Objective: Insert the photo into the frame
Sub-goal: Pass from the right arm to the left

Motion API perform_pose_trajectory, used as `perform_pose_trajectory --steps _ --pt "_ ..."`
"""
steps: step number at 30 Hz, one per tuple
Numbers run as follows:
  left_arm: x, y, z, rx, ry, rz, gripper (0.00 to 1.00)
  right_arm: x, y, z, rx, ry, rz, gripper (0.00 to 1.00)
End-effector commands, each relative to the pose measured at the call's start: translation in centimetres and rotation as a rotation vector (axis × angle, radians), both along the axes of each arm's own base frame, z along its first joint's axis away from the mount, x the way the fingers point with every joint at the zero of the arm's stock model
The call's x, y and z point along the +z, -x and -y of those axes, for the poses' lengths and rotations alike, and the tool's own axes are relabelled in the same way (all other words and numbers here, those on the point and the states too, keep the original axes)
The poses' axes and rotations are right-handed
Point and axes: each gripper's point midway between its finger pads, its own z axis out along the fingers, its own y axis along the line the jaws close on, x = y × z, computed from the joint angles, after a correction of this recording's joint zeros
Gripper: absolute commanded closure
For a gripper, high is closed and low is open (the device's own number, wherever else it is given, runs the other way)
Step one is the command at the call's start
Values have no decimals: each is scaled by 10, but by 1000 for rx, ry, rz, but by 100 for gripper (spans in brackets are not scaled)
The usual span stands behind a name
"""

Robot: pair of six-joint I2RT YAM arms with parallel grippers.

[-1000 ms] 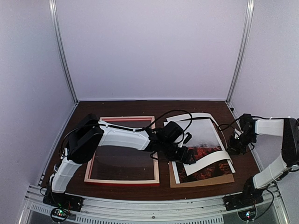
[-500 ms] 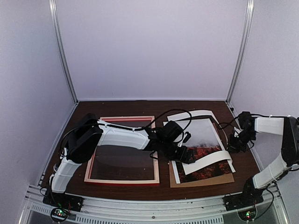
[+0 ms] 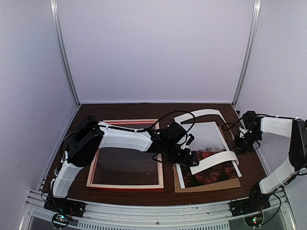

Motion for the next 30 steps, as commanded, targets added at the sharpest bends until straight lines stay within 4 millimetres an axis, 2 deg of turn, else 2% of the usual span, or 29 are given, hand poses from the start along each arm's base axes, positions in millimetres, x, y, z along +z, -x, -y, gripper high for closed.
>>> perform_pose_trajectory --steps 1,6,14,22,30 --pt "38 -21 -9 34 27 49 9 11 -8 3 18 51 17 100" --pt "63 -35 -21 60 39 85 6 17 -12 1 28 67 24 100" --pt "96 -53 -48 109 56 113 3 36 -19 -24 96 82 58 100" --pt "129 -67 -76 145 145 107 2 50 -27 -52 166 128 82 100" --pt "129 -87 -102 216 183 52 5 50 -29 -89 219 124 97 100"
